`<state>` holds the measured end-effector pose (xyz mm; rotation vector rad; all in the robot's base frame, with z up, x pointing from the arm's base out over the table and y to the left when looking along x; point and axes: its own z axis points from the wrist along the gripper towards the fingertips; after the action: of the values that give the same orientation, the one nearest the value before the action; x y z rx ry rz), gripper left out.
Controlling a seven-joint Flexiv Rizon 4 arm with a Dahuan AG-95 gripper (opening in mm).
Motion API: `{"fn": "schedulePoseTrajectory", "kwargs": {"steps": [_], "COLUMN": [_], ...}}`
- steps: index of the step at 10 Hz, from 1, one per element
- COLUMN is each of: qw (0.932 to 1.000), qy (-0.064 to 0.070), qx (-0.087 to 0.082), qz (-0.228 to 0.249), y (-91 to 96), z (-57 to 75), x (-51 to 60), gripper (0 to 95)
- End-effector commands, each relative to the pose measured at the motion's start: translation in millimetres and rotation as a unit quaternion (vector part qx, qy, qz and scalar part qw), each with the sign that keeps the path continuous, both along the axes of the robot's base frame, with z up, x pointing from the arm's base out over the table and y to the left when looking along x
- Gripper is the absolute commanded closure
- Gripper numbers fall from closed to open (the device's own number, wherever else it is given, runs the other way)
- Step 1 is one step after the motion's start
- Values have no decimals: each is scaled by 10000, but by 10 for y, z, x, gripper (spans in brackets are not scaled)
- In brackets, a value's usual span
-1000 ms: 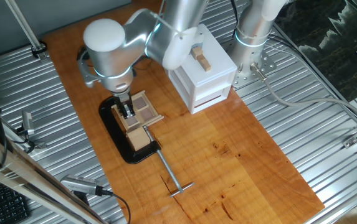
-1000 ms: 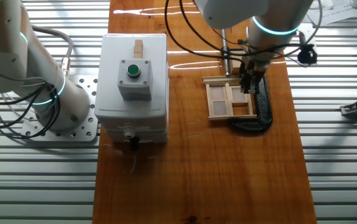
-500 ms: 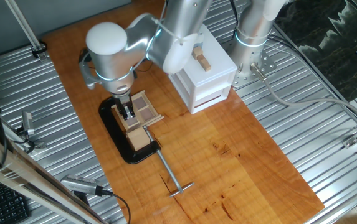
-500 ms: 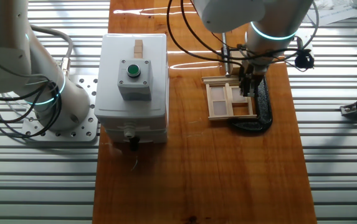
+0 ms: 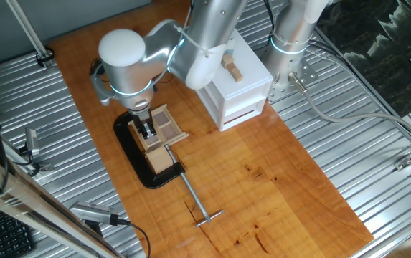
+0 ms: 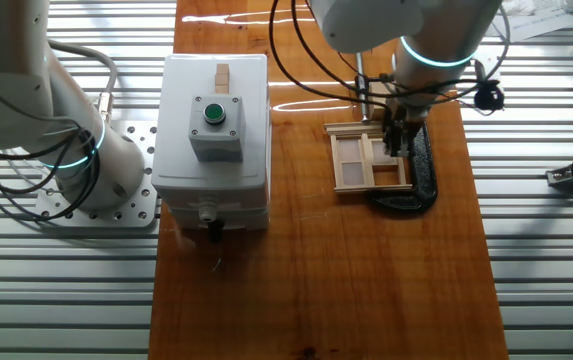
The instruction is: Close a sliding window
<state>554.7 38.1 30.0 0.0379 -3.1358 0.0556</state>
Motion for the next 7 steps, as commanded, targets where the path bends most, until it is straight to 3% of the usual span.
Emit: {"fn": "schedulePoseTrajectory", "kwargs": {"steps": [1,7], "qw": [9998,10000], "qy": [7,8], "qx": [-84,-81], "qz": [155,28], "y": [-2,-7], "z": [-15,-105], "x": [-11,-14], "gripper": [950,950]}}
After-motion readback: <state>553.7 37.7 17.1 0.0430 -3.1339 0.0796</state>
